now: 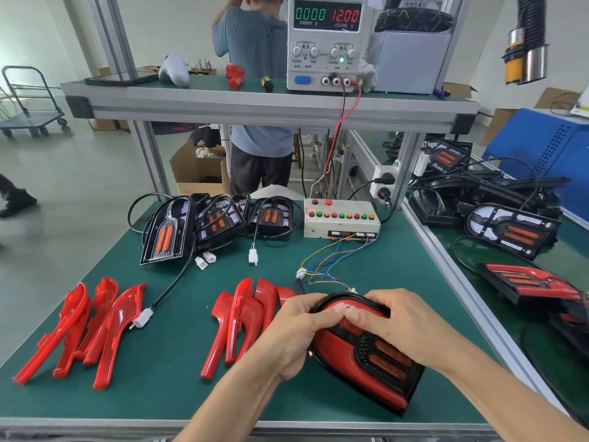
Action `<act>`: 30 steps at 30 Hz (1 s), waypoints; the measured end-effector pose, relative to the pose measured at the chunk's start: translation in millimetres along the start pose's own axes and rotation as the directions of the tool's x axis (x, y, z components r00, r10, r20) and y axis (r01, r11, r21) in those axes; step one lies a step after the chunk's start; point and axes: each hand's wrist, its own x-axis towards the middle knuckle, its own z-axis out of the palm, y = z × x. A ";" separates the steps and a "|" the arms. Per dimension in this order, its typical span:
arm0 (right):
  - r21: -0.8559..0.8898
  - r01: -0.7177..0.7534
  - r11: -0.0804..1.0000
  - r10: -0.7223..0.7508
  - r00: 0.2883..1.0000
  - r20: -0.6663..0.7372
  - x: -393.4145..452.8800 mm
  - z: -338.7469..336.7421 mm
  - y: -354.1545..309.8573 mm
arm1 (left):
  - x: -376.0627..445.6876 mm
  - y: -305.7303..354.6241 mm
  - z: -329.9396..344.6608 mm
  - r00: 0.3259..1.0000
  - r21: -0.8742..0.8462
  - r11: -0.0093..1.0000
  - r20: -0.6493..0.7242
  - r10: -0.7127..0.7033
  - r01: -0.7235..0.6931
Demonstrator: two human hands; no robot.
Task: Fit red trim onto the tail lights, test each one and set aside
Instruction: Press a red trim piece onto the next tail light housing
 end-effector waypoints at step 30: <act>-0.131 0.295 0.946 -0.306 0.949 -0.071 -6.7 -4.3 8.0 | 2.4 -19.1 14.0 0.953 0.165 0.985 -0.302 0.003 0.049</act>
